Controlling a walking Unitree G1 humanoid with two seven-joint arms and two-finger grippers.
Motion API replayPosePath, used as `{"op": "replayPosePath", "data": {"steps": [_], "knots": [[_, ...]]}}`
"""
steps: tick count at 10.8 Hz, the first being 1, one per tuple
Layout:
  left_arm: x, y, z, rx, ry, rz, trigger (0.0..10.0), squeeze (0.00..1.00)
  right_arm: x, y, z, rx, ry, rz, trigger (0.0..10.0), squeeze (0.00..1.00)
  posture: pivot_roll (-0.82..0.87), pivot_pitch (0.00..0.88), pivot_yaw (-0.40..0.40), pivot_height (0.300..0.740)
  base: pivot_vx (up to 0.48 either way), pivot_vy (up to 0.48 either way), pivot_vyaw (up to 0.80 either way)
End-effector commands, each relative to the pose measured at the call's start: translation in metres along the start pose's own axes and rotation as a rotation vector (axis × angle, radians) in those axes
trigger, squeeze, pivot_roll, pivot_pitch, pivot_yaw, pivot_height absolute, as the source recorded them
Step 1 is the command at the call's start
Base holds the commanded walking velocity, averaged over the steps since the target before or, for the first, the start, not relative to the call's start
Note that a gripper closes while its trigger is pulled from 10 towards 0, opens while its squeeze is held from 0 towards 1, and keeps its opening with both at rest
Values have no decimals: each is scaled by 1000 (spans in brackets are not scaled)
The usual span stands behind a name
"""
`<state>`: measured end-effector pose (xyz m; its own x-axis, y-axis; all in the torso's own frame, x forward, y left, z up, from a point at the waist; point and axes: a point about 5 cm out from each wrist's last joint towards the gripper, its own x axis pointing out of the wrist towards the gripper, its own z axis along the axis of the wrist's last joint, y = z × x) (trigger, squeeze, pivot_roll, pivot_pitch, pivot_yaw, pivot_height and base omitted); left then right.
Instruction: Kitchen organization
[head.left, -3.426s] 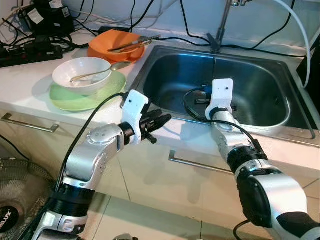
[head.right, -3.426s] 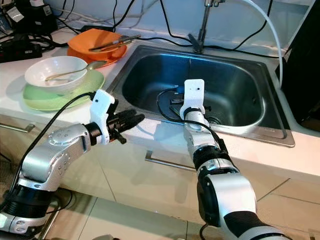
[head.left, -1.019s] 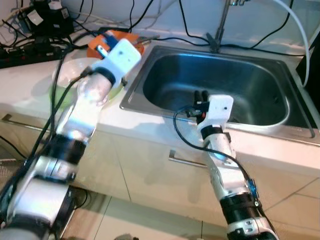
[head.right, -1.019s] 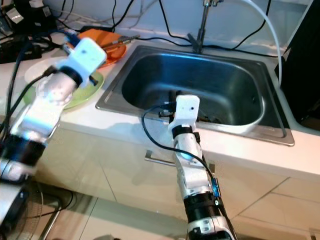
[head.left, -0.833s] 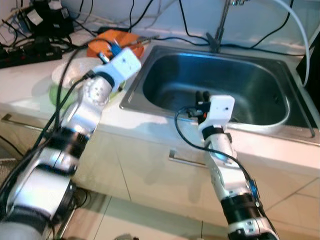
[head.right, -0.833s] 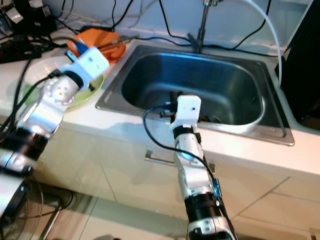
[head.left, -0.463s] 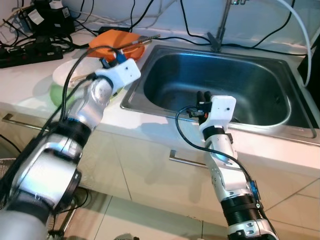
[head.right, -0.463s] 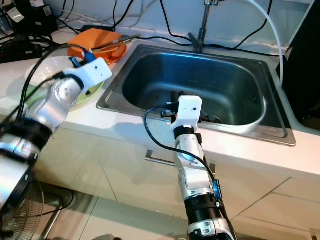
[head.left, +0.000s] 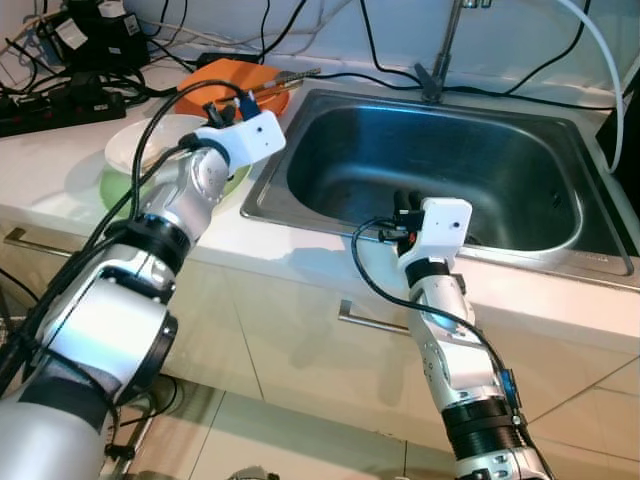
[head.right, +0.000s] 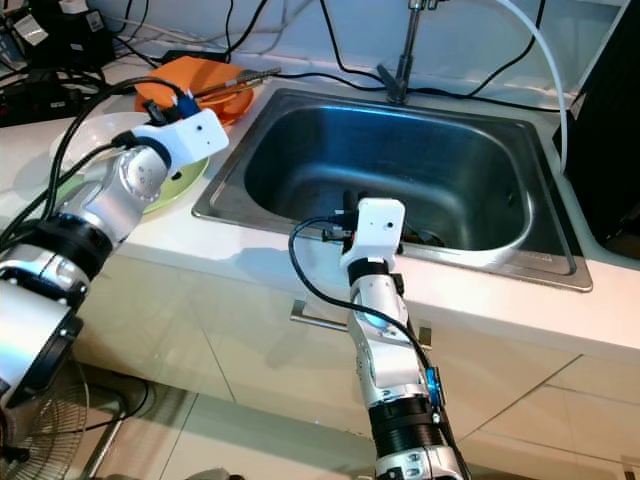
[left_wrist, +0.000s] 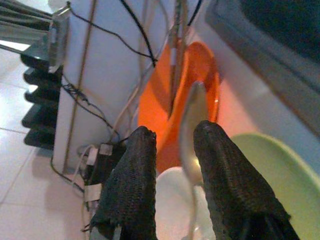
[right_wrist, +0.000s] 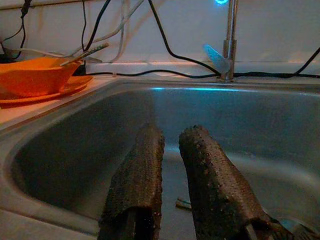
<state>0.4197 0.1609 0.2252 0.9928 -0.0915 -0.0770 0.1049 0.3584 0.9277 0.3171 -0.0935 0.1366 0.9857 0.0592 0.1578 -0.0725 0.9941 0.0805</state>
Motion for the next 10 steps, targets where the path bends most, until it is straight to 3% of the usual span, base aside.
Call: {"op": "replayPosePath", "data": {"steps": [1, 4, 10], "knots": [[2, 4, 6, -3, -11, 4, 10000, 0, -1, 0, 2, 3, -2, -1, 10000, 0, -97, 30, 37, 740, 0, 0, 0], [3, 1, 6, -3, -4, 0, 10000, 0, -3, 2, 1, 9, 8, -4, 10000, 0, -97, 39, 40, 740, 0, 0, 0], [4, 11, 3, 56, 41, 61, 10000, 0, -11, 2, -2, 23, 25, -20, 10000, 0, -104, 79, 51, 740, 0, 0, 0]]}}
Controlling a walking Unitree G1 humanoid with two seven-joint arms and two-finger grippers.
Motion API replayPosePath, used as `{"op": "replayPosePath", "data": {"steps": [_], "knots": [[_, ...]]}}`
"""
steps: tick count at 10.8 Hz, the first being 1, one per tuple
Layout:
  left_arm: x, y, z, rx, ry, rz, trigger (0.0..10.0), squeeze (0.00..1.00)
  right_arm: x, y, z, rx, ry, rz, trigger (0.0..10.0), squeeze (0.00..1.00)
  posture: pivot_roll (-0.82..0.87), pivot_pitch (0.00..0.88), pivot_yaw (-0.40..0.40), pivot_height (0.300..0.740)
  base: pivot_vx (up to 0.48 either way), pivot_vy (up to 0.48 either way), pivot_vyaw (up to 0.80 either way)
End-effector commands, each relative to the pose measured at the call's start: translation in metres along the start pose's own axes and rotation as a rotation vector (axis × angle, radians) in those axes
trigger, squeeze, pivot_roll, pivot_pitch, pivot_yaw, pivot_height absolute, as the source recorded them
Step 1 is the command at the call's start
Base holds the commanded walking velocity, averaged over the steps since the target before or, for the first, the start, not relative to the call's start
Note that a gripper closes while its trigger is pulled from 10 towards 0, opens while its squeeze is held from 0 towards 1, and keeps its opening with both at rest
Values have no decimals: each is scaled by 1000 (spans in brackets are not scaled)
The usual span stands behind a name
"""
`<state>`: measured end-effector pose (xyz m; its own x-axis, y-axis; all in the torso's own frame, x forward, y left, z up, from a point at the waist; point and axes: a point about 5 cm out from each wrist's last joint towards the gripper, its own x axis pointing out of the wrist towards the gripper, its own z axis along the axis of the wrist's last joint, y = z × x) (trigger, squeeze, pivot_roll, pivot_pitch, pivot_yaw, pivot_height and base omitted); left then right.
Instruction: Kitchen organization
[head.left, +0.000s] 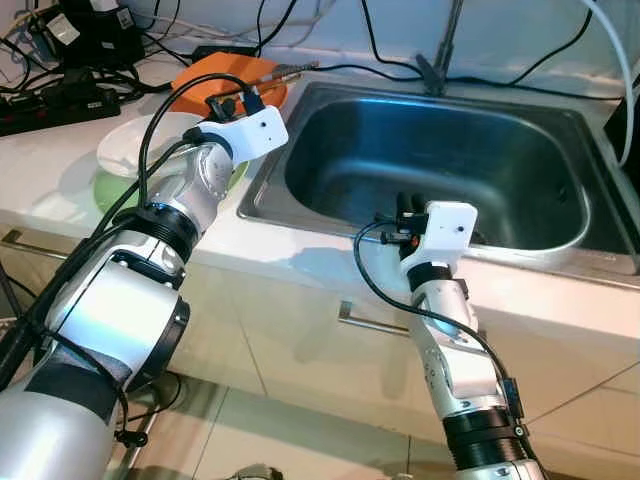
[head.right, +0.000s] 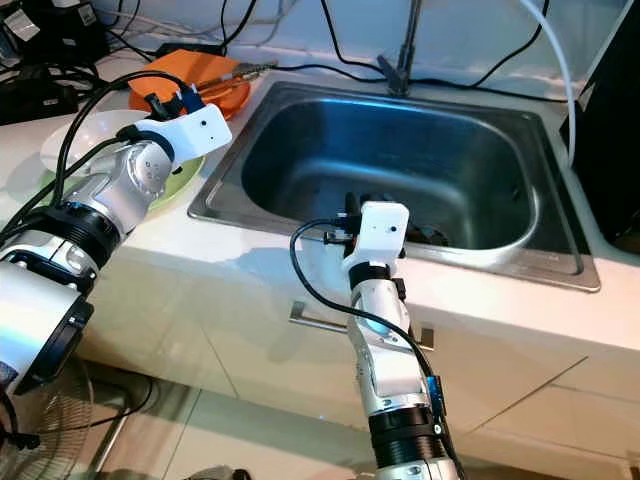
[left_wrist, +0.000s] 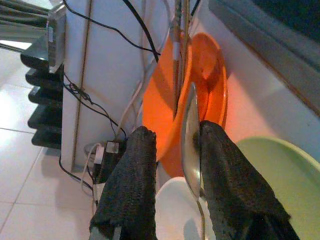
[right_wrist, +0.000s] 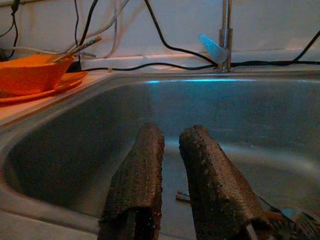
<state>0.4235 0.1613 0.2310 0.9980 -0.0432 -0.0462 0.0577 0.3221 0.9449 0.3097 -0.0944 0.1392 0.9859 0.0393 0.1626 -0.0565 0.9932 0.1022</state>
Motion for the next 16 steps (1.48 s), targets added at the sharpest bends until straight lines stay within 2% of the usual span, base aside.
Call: {"op": "replayPosePath", "data": {"steps": [1, 2, 7, 9, 10, 12, 13, 14, 15, 16], "knots": [[1, 5, 1, 11, 9, 21, 4941, 0, -5, 3, -6, 5, 35, -2, 10000, 0, -105, 81, 51, 740, 0, 0, 0], [1, 6, 0, 12, 15, 27, 0, 0, -5, 2, -6, 5, 41, -3, 10000, 0, -105, 81, 51, 740, 0, 0, 0], [1, 3, -2, 15, 20, 23, 0, 0, -6, 2, -8, 10, 51, -10, 10000, 0, -102, 81, 50, 740, 0, 0, 0], [0, 6, -3, 39, 22, 41, 0, 0, -5, 1, -8, 14, 52, -15, 10000, 0, -102, 75, 49, 740, 0, 0, 0], [1, 11, -3, 71, 16, 67, 0, 0, -5, 1, -8, 16, 51, -16, 10000, 0, -101, 72, 49, 740, 0, 0, 0], [1, 34, 7, 124, -37, 181, 0, 0, -3, 0, -8, 16, 49, -17, 10000, 0, -98, 60, 46, 740, 0, 0, 0], [-1, 56, 30, 123, -162, 298, 2275, 0, -1, -1, -7, 13, 45, -18, 10000, 0, -94, 52, 42, 740, 0, 0, 0], [-4, 65, 47, 104, -256, 342, 10000, 0, 0, -1, -7, 12, 43, -18, 10000, 0, -93, 48, 40, 740, 0, 0, 0], [-7, 71, 63, 61, -347, 368, 10000, 0, 1, -1, -7, 9, 42, -16, 10000, 0, -92, 45, 39, 740, 0, 0, 0], [-16, 74, 84, -81, -497, 372, 10000, 0, 3, -1, -6, 6, 39, -13, 10000, 0, -93, 38, 38, 740, 0, 0, 0]]}}
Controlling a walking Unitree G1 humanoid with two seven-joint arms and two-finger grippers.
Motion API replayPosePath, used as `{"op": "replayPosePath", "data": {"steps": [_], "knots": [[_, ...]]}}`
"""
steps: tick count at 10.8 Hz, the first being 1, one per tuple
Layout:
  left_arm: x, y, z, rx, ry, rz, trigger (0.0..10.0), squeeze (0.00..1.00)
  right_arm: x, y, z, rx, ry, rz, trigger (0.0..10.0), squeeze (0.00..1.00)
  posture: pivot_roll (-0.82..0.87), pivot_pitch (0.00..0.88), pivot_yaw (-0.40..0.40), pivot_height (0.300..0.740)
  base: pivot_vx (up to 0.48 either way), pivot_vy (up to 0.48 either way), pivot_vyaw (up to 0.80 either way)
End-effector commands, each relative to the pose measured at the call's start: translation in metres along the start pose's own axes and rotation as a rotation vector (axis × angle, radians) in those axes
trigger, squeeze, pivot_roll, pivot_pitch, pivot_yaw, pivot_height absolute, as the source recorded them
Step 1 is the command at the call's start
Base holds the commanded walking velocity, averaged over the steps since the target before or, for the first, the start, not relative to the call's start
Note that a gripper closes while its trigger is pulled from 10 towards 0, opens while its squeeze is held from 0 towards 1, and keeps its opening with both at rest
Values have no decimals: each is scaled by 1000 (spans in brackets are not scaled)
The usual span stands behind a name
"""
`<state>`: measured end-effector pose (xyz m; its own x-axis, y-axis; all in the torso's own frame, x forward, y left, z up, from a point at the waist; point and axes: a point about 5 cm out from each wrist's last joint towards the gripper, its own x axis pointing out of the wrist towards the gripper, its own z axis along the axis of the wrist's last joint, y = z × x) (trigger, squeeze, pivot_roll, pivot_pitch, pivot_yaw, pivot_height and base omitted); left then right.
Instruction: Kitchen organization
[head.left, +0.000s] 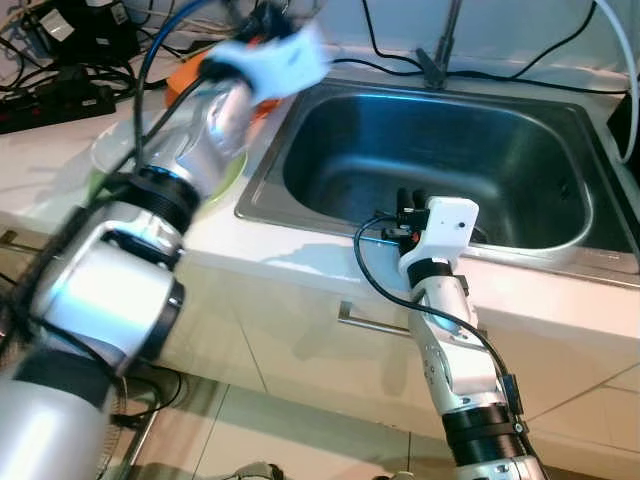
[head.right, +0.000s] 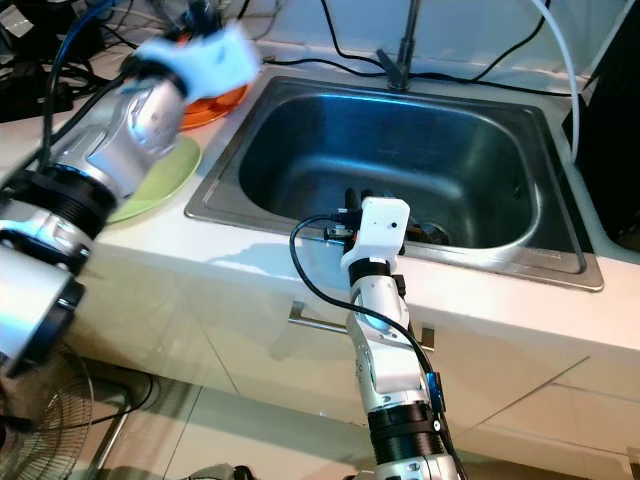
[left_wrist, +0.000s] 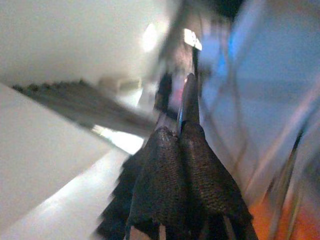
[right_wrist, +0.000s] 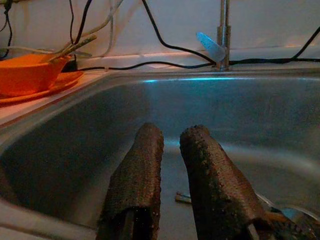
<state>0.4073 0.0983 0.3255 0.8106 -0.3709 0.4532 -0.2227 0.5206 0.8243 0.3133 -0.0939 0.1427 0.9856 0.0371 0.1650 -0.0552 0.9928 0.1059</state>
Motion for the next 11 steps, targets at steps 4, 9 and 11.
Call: {"op": "replayPosePath", "data": {"steps": [4, 9, 11], "knots": [[-12, -11, 38, -722, -215, -60, 10000, 0, 2, -2, -3, -10, 13, 0, 10000, 663, -103, 25, 40, 740, 0, 0, 0], [-33, -34, 22, -1227, -112, -181, 10000, 0, 11, 11, 31, -84, -114, 117, 10000, 1000, -113, 11, 34, 740, 0, 0, 0], [-37, -40, 24, -1281, -98, -215, 10000, 0, 14, 19, 43, -87, -154, 160, 10000, 1000, -115, 8, 33, 740, 0, 0, 0]]}}
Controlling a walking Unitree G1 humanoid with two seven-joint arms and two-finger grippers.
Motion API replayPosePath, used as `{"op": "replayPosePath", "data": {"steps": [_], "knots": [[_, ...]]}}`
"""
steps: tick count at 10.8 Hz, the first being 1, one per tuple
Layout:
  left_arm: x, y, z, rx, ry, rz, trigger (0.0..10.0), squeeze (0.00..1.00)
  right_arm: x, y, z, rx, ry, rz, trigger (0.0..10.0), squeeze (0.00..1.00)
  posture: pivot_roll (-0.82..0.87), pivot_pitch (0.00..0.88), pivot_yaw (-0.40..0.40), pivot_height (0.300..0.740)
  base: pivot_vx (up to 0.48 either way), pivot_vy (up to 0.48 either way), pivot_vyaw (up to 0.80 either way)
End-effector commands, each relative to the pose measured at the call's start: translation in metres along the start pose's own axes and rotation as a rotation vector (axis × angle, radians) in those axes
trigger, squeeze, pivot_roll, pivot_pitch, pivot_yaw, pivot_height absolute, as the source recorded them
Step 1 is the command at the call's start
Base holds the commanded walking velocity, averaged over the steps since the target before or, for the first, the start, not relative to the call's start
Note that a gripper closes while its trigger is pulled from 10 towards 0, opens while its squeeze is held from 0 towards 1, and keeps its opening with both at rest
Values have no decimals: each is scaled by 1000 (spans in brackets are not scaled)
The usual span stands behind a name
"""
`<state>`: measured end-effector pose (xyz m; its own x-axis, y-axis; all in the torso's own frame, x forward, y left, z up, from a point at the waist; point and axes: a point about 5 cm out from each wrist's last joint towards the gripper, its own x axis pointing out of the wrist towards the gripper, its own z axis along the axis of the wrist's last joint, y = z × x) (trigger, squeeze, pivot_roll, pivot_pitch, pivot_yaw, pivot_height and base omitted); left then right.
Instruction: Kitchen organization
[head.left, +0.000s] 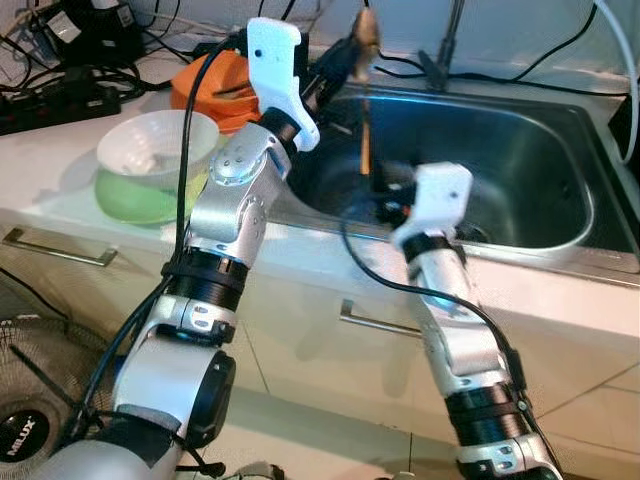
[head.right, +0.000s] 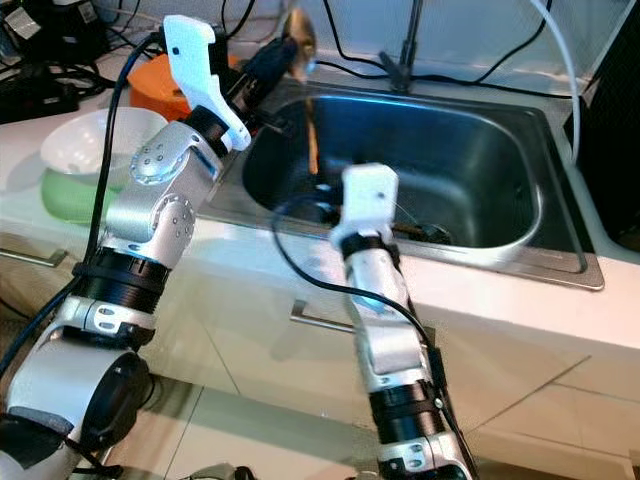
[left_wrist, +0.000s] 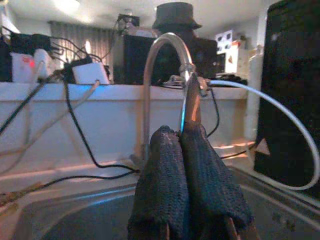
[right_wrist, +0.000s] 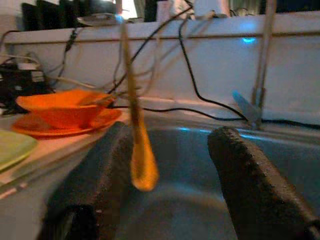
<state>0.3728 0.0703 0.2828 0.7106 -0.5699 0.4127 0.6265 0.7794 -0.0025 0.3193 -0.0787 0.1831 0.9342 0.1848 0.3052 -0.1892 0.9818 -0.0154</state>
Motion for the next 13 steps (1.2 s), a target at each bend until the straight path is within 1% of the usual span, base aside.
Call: {"op": "replayPosePath", "data": {"steps": [1, 2, 5, 9, 10, 11, 13], "knots": [[-3, -1, -1, -34, 5, -14, 10000, 0, 3, 2, 9, -8, -23, 21, 10000, 0, -117, 0, 30, 740, 0, 0, 0], [-4, -3, -2, -48, 15, -28, 10000, 0, 3, 3, 10, -8, -24, 26, 10000, 0, -116, 0, 28, 740, 0, 0, 0], [-9, -16, -7, -85, 81, -121, 10000, 0, 7, 7, 12, -5, -27, 36, 10000, 0, -112, 0, 27, 740, 0, 0, 0], [-14, -23, -12, -102, 120, -169, 10000, 0, 8, 6, 9, -12, -12, 23, 10000, 0, -110, 0, 25, 740, 0, 0, 0], [-16, -25, -13, -103, 124, -175, 10000, 0, 9, 5, 7, -12, -5, 16, 8235, 0, -108, 0, 24, 740, 0, 0, 0], [-17, -26, -13, -100, 128, -180, 10000, 0, 9, 5, 7, -9, -3, 15, 0, 0, -106, 0, 22, 740, 0, 0, 0], [-18, -28, -12, -101, 132, -184, 10000, 0, 9, 5, 6, -9, 1, 14, 0, 0, -106, 0, 23, 740, 0, 0, 0]]}}
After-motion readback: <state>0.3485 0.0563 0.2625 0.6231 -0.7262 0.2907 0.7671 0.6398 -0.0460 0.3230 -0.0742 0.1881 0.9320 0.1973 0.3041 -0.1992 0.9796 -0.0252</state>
